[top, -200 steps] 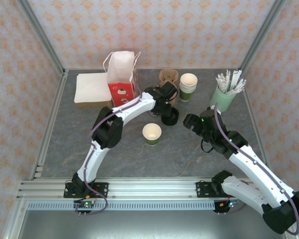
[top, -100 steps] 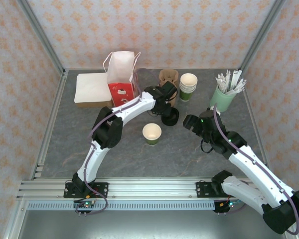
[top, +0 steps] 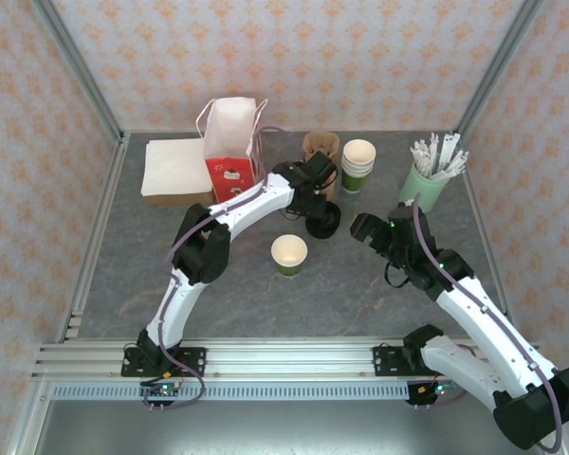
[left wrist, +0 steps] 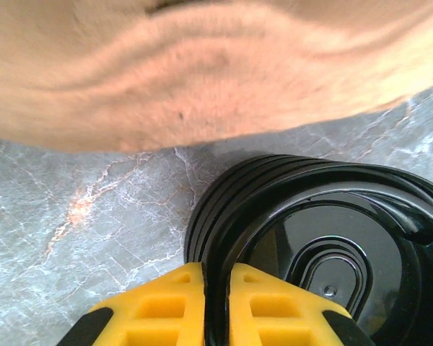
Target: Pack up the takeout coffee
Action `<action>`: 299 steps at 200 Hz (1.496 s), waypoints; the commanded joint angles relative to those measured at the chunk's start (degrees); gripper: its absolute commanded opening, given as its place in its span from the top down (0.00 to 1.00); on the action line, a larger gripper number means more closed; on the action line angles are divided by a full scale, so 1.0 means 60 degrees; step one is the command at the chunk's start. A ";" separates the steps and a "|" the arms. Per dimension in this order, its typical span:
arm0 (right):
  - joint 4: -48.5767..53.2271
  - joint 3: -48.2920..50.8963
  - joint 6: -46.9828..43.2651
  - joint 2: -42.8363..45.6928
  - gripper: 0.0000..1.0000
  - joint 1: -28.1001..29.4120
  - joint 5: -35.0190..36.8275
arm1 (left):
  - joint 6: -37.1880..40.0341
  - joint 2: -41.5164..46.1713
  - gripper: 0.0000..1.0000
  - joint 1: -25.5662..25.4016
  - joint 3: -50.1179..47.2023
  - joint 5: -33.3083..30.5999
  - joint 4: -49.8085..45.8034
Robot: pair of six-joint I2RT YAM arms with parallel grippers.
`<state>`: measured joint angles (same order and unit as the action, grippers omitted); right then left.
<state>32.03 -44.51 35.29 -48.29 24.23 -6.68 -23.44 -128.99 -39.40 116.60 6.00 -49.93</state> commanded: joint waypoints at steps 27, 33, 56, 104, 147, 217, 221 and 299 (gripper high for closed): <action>-0.2309 0.0821 0.0120 0.0281 0.00 -0.1535 -0.3430 | 0.0159 0.1556 0.91 -0.0054 -0.0208 -0.0215 0.0530; -0.2755 0.0958 0.0258 0.0285 0.00 -0.1666 -0.3776 | 0.0094 0.1724 0.91 -0.0051 -0.0339 -0.0169 0.0679; -0.4151 0.1256 0.0655 0.0167 0.00 -0.1768 -0.4312 | -0.0089 0.2216 0.90 -0.0055 -0.0698 0.0113 0.1142; -0.5882 0.0550 0.1342 -0.1087 0.07 -0.1740 -0.5261 | -0.0381 0.2879 0.90 -0.0068 -0.1164 0.0682 0.1636; -0.6203 0.0096 0.1536 -0.2089 0.17 -0.1630 -0.5281 | -0.0582 0.3040 0.90 -0.0084 -0.1256 0.0964 0.1787; -0.6700 -0.0109 0.1801 -0.2804 0.29 -0.1460 -0.5121 | -0.0720 0.3143 0.90 -0.0237 -0.1341 0.1212 0.1897; -0.6738 -0.0122 0.1820 -0.2850 0.29 -0.1447 -0.5127 | -0.0735 0.3156 0.90 -0.0250 -0.1340 0.1235 0.1919; -0.6210 -0.0468 0.1402 -0.3109 0.59 -0.1431 -0.5000 | -0.0883 0.3170 0.90 -0.0390 -0.1327 0.1475 0.2037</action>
<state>-5.65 -44.84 45.84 -66.76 15.35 -37.45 -27.64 -112.84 -41.23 109.01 14.00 -39.09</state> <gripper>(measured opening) 0.451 0.103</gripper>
